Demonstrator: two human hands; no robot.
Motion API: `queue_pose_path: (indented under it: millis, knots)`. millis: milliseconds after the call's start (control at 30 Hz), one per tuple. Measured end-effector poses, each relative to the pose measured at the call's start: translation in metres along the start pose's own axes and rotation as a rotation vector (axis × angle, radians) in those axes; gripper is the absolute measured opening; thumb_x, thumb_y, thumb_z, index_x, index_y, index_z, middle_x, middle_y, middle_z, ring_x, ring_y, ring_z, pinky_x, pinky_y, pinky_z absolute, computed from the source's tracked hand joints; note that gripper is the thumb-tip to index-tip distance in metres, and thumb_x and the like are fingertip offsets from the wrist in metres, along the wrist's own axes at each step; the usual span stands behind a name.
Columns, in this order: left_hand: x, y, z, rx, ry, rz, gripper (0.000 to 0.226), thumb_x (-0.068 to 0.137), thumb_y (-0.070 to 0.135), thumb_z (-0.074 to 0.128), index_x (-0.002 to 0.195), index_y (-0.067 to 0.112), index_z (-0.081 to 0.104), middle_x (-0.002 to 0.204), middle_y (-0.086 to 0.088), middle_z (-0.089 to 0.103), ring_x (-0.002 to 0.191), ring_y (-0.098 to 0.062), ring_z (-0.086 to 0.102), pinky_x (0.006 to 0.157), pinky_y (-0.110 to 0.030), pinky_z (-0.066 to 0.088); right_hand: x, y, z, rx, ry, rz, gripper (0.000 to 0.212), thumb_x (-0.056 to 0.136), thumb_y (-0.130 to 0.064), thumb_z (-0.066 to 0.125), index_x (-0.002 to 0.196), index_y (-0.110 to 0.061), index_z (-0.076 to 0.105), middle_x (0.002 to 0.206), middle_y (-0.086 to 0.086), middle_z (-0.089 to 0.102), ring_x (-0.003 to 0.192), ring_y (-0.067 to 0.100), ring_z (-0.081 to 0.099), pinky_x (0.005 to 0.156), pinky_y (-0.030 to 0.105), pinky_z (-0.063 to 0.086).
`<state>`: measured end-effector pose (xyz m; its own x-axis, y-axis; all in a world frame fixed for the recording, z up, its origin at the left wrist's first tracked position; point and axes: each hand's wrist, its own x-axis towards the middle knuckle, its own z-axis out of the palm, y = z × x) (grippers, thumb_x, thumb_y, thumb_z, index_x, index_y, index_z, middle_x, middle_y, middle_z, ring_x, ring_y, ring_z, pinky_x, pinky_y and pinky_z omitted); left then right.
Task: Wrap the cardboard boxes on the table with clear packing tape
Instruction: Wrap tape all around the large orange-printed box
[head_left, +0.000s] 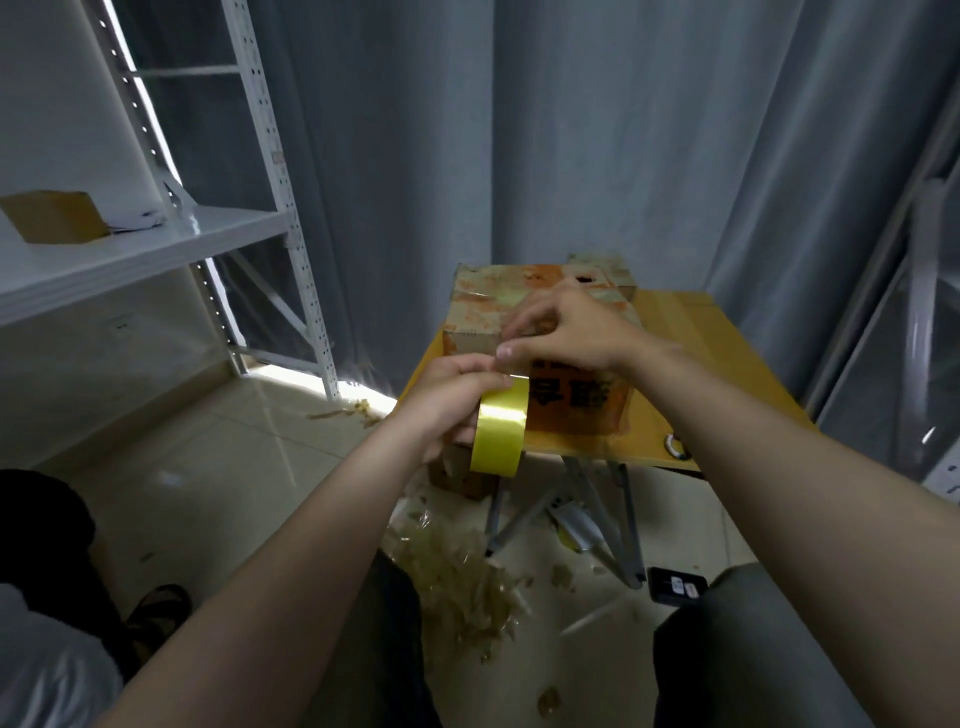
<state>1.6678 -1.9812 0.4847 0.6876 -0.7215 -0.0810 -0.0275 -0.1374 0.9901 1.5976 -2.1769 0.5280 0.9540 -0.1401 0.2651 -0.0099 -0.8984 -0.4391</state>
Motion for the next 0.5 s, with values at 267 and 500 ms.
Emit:
queue_pose_path:
  millis: [267, 500]
  knots:
    - [-0.017, 0.015, 0.011, 0.02, -0.007, 0.035, 0.043, 0.084, 0.033, 0.081, 0.123, 0.024, 0.068, 0.091, 0.002, 0.075, 0.077, -0.017, 0.072, 0.067, -0.037, 0.057, -0.013, -0.026, -0.013, -0.104, 0.137, -0.032, 0.013, 0.079, -0.045, 0.086, 0.07, -0.044, 0.076, 0.092, -0.023, 0.074, 0.11, 0.013, 0.056, 0.102, 0.035, 0.039]
    - [-0.032, 0.02, 0.024, 0.014, -0.032, 0.062, 0.051, 0.092, 0.043, 0.074, 0.136, 0.028, 0.053, 0.104, -0.001, 0.079, 0.091, -0.017, 0.077, 0.087, -0.04, 0.061, -0.011, -0.033, -0.03, -0.06, 0.223, 0.142, 0.021, 0.086, -0.034, 0.082, 0.068, -0.034, 0.072, 0.081, -0.007, 0.076, 0.081, 0.011, 0.07, 0.082, 0.04, 0.059]
